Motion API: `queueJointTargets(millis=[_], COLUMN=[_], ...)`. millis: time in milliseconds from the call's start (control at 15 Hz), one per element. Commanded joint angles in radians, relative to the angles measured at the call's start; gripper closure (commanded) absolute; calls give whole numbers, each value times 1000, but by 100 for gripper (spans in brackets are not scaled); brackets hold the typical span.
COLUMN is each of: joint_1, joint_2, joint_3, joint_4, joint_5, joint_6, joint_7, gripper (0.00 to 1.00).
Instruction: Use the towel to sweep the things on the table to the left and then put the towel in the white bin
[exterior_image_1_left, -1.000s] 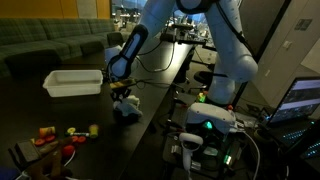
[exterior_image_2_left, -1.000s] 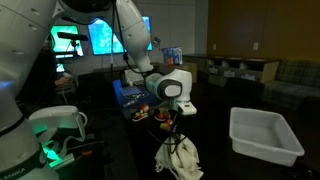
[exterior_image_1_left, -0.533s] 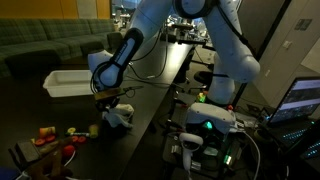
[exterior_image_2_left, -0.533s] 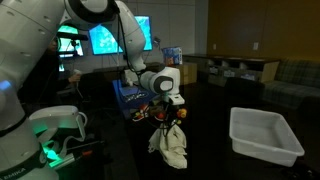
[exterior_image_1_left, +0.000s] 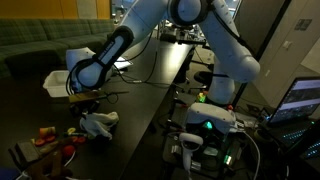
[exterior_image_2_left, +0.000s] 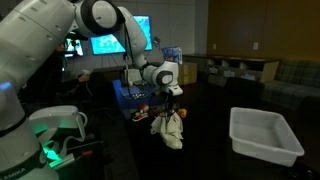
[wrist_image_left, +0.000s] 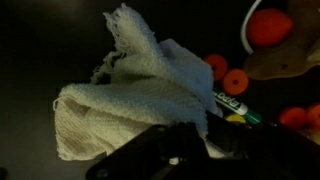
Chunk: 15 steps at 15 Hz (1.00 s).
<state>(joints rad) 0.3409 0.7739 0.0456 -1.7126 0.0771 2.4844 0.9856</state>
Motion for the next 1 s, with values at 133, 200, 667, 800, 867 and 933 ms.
queueJointTargets(millis=[133, 200, 667, 800, 867, 933], joint_1=[29, 42, 112, 121, 123, 122], joint_2=[143, 178, 282, 292, 289, 282], joint_3=[68, 78, 132, 145, 148, 152], joint_4=[243, 294, 529, 577, 589, 602], joint_5=[50, 54, 76, 81, 81, 81], joint_6=[-35, -34, -44, -52, -60, -78], joint_7=[-13, -11, -25, -33, -40, -48], gripper=[91, 91, 91, 91, 91, 91])
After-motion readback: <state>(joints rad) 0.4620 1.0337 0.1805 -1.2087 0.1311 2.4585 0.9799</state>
